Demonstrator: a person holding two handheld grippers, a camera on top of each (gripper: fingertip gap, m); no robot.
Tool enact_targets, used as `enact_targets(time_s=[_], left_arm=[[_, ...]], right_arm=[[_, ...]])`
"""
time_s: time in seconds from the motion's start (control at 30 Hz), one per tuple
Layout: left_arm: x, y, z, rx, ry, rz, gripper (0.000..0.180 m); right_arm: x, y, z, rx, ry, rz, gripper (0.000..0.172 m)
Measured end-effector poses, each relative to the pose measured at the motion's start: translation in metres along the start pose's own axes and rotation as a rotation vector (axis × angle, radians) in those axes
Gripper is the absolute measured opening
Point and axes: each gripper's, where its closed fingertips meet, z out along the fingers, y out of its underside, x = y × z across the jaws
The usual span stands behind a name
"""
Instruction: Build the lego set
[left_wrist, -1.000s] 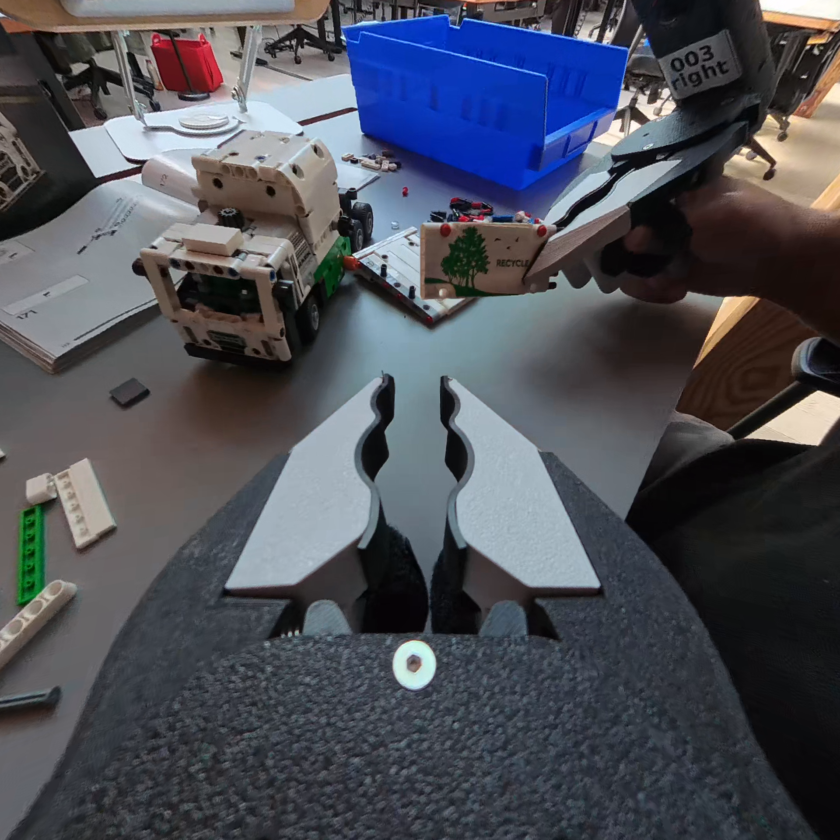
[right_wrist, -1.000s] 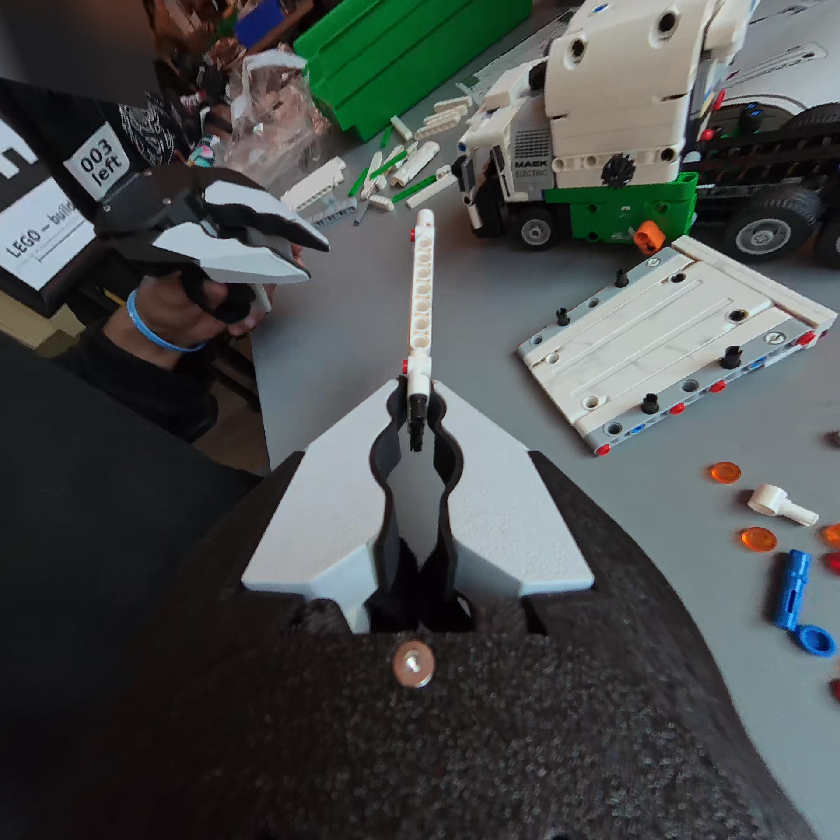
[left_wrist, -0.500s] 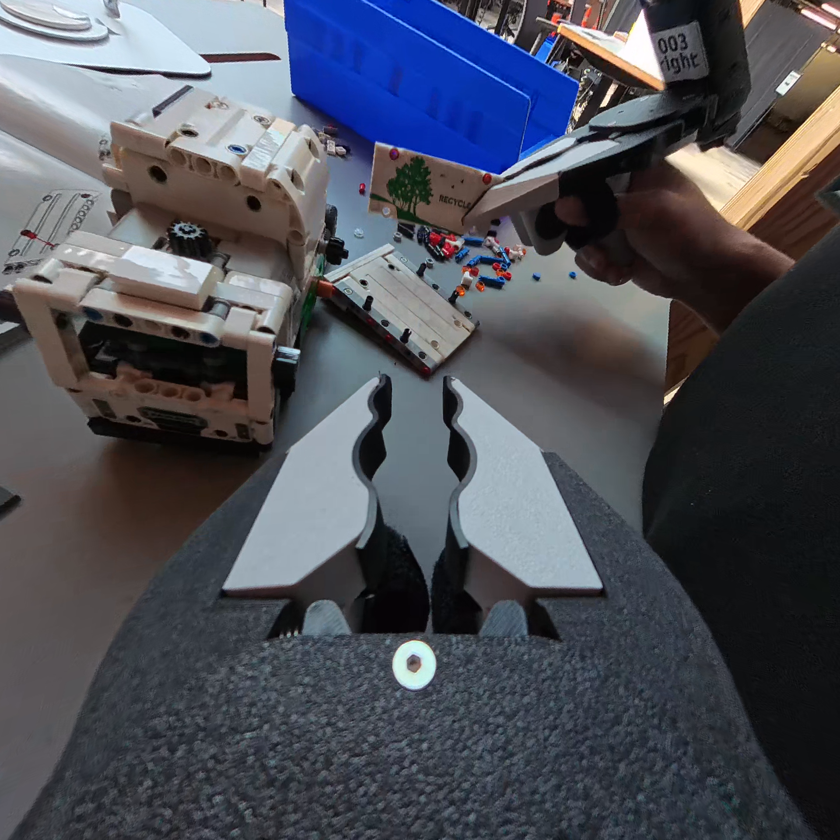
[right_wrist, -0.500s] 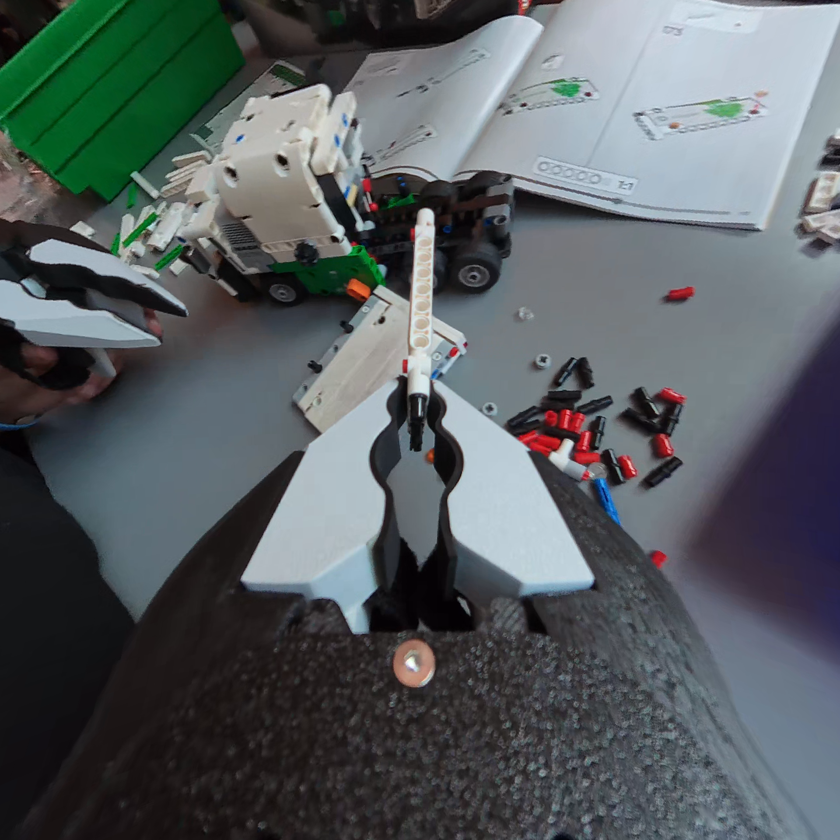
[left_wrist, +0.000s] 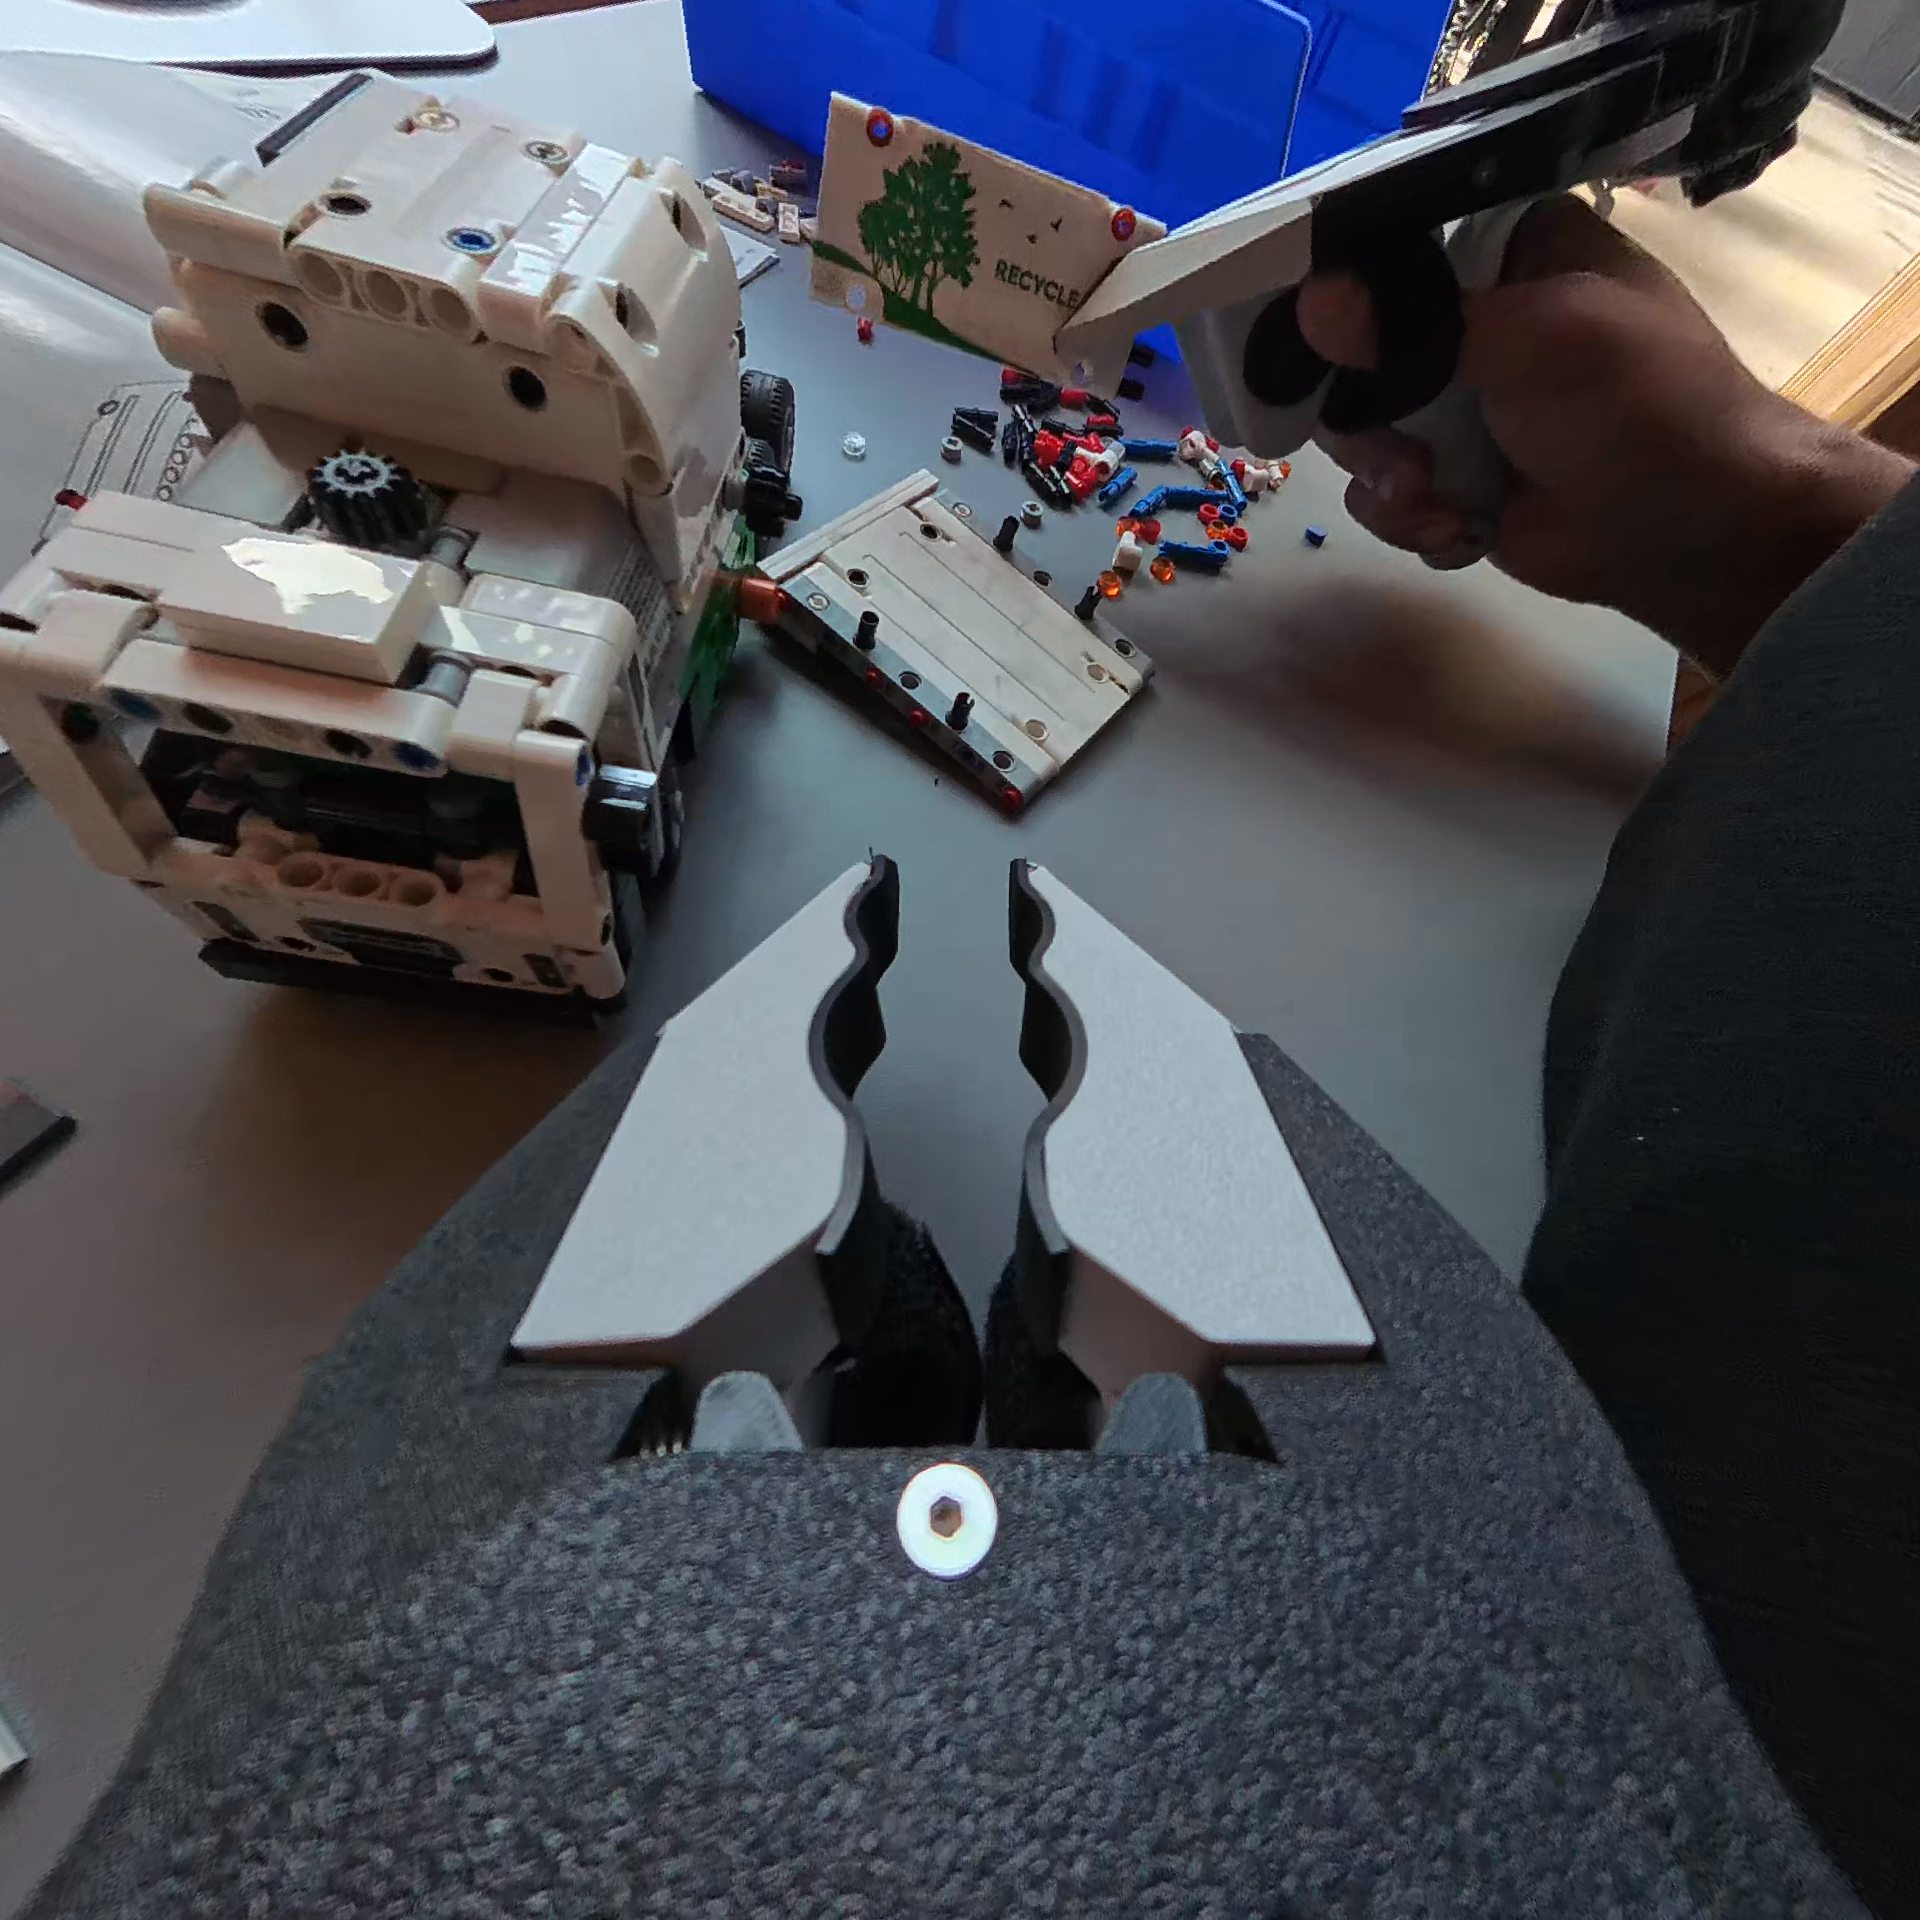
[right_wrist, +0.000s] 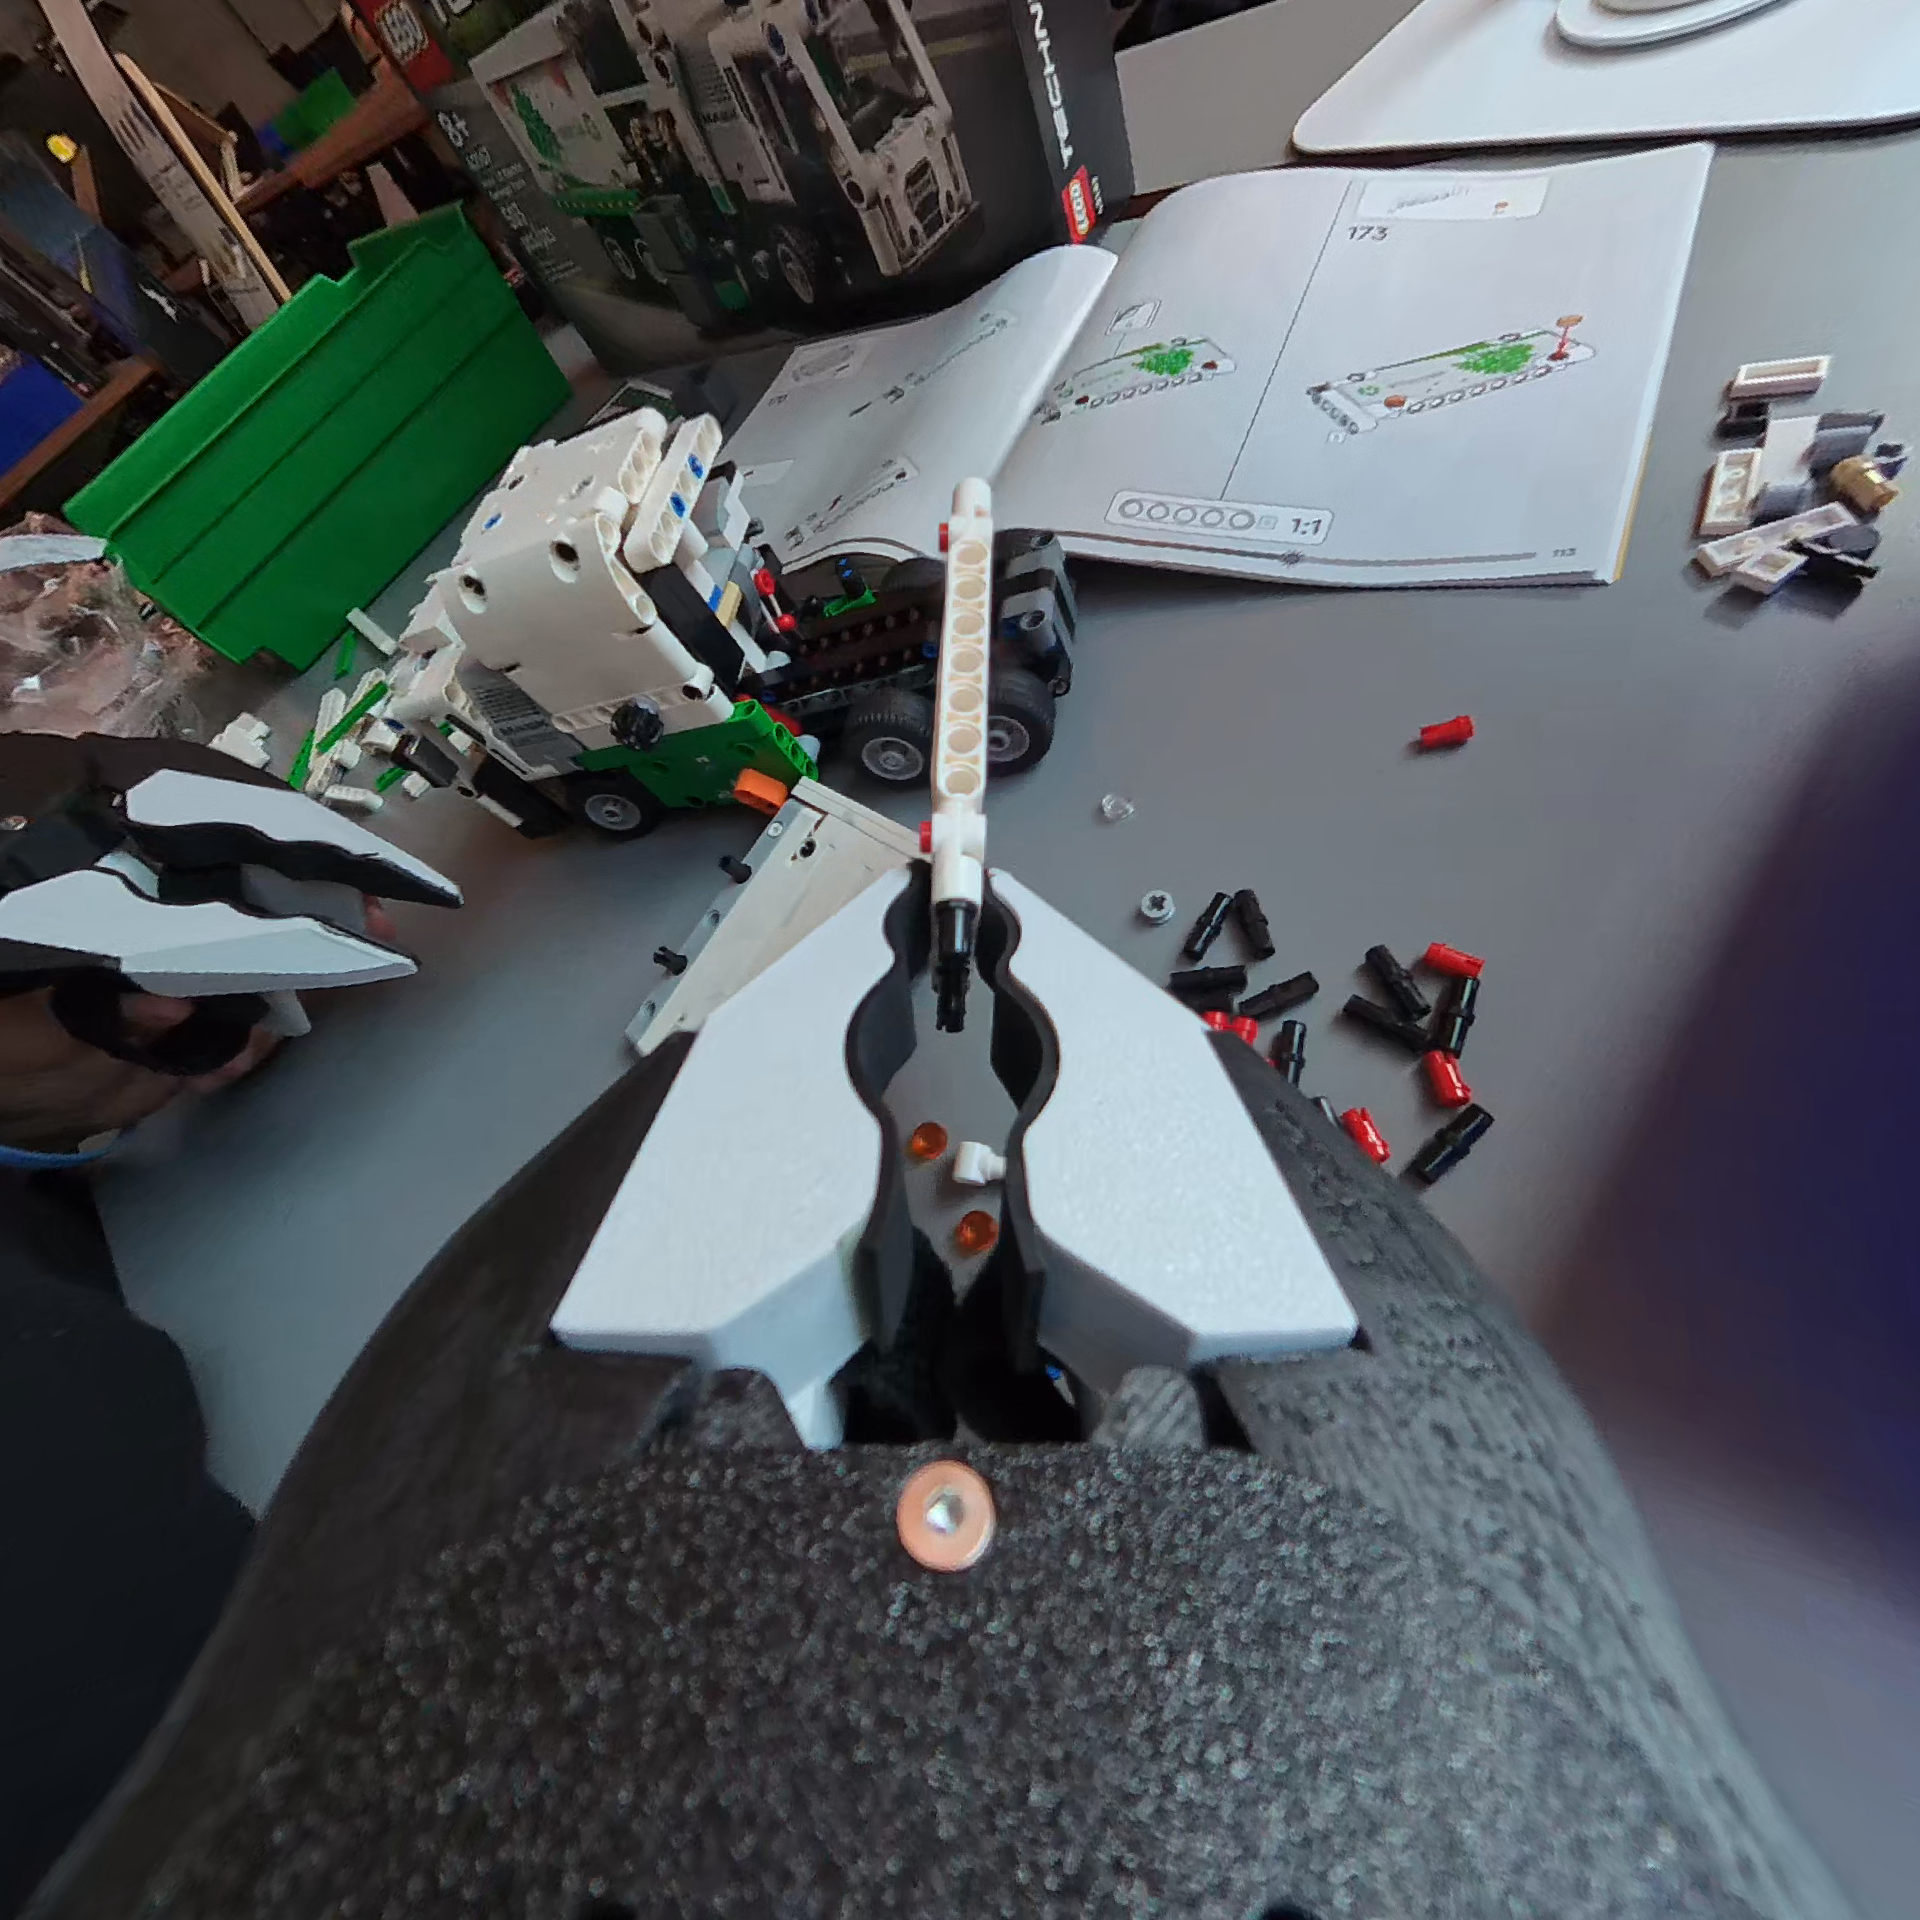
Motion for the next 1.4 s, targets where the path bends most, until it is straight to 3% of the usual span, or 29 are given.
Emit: enact_targets(time_s=[0.07,0.17,0.27,0.4,0.47,0.6,0.67,0.87,0.97,1.23,1.4], left_arm=[[0.000,0.001,0.001,-0.009,0.004,-0.004,0.020],[0.002,-0.001,0.001,0.004,0.015,-0.004,0.026],[0.017,-0.013,0.006,0.066,0.035,0.021,0.048],[0.032,-0.008,0.027,-0.010,-0.090,0.287,0.086],[0.039,-0.008,0.033,-0.017,-0.128,0.348,0.100],[0.042,-0.026,0.030,0.060,-0.195,0.335,0.104],[0.045,-0.030,0.028,0.066,-0.192,0.331,0.102],[0.053,-0.023,0.022,0.040,-0.151,0.296,0.104],[0.061,-0.008,0.024,-0.031,-0.086,0.325,0.104],[0.076,0.030,0.034,-0.215,0.146,0.419,0.104],[0.083,0.044,0.036,-0.353,0.245,0.495,0.104]], right_arm=[[-0.009,0.003,-0.001,-0.026,-0.049,0.011,0.006],[-0.048,0.027,-0.006,-0.182,-0.252,0.095,0.006],[-0.080,0.047,-0.007,-0.224,-0.313,0.164,0.006],[-0.109,0.056,-0.005,-0.196,-0.341,0.304,0.006],[-0.116,0.055,-0.003,-0.157,-0.336,0.346,0.006],[-0.131,0.050,-0.001,-0.083,-0.377,0.437,0.006],[-0.140,0.058,-0.001,-0.123,-0.387,0.405,0.006],[-0.154,0.065,-0.008,-0.133,-0.446,0.462,0.006],[-0.157,0.080,-0.009,-0.194,-0.468,0.487,0.007],[-0.158,0.110,-0.015,-0.321,-0.463,0.428,0.031],[-0.119,0.090,-0.032,-0.231,-0.363,0.239,0.040]])
